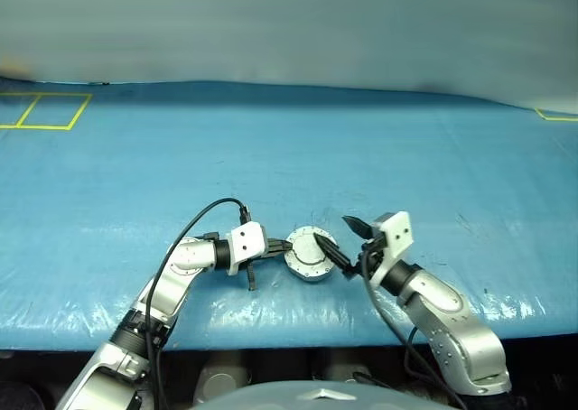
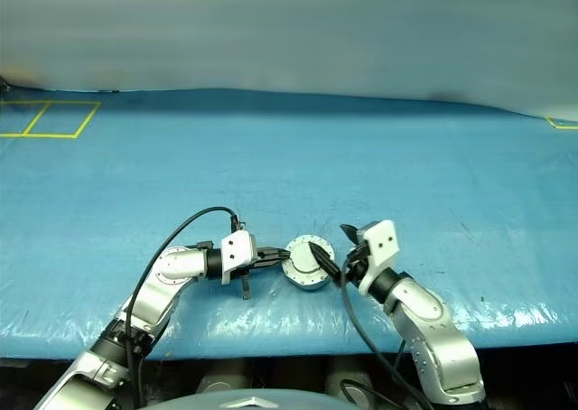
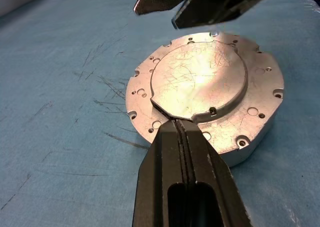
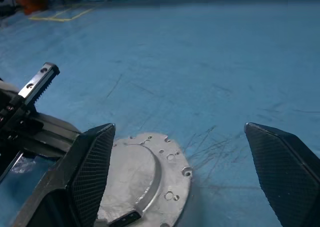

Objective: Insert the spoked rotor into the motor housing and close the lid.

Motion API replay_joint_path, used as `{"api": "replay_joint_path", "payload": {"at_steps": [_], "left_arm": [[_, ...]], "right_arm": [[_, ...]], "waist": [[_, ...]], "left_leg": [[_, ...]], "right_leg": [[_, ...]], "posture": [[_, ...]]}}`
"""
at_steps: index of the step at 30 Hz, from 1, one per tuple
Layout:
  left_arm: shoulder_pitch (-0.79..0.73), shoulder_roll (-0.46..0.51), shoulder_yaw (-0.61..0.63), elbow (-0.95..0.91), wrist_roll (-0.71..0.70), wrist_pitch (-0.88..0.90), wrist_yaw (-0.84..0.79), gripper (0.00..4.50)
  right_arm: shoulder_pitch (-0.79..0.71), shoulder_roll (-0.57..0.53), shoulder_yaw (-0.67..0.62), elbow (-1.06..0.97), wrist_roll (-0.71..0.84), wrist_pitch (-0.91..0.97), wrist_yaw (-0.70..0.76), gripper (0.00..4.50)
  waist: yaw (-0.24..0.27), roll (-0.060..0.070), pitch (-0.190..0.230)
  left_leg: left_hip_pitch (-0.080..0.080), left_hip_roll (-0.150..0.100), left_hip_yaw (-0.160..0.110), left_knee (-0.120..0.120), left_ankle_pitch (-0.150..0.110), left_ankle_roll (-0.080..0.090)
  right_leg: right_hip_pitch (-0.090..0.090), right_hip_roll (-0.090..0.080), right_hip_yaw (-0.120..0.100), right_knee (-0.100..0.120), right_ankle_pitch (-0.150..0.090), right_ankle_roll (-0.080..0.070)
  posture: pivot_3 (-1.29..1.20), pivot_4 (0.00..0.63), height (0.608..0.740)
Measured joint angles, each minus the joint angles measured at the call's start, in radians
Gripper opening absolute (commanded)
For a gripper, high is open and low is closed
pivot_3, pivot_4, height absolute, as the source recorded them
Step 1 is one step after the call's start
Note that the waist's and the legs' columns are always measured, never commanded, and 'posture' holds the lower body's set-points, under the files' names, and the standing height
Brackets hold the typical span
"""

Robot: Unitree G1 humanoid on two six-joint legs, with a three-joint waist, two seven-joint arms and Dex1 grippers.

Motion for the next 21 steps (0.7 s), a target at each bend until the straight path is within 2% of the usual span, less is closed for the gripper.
{"api": "replay_joint_path", "payload": {"at_steps": [5, 10, 15, 21], "left_arm": [[-0.001, 0.003, 0.0, 0.013, 0.002, -0.024, 0.001, 0.0], [-0.003, 0.003, 0.0, 0.03, 0.004, -0.047, 0.002, 0.0], [-0.003, 0.004, 0.0, 0.037, 0.013, -0.064, 0.003, 0.0], [-0.002, 0.005, -0.001, 0.035, 0.021, -0.067, 0.009, 0.0]], "right_arm": [[0.073, 0.012, -0.14, 0.046, 0.277, 0.195, 0.001, 4.35], [0.095, 0.015, -0.201, 0.122, 0.486, 0.378, -0.02, 4.35], [0.098, 0.059, -0.185, 0.138, 0.57, 0.434, -0.029, 4.35], [0.086, 0.106, -0.17, 0.167, 0.588, 0.427, -0.049, 4.35]], "waist": [[0.0, 0.0, 0.0], [-0.002, 0.004, -0.002], [-0.002, 0.006, -0.003], [-0.003, 0.005, -0.003]], "left_leg": [[0.001, 0.0, 0.0, -0.003, 0.0, 0.0], [0.001, 0.0, 0.0, -0.003, 0.0, 0.0], [0.001, 0.0, 0.0, -0.004, 0.0, 0.0], [0.0, 0.0, 0.0, -0.005, 0.0, 0.0]], "right_leg": [[0.0, -0.004, 0.0, -0.001, 0.003, -0.005], [0.0, -0.005, 0.0, -0.002, 0.0, -0.001], [0.0, -0.005, -0.001, -0.003, 0.0, 0.0], [0.001, -0.006, -0.001, -0.006, 0.0, 0.0]], "posture": [[0.0, 0.15, 0.74], [0.0, 0.15, 0.74], [0.0, 0.15, 0.74], [0.0, 0.15, 0.74]]}}
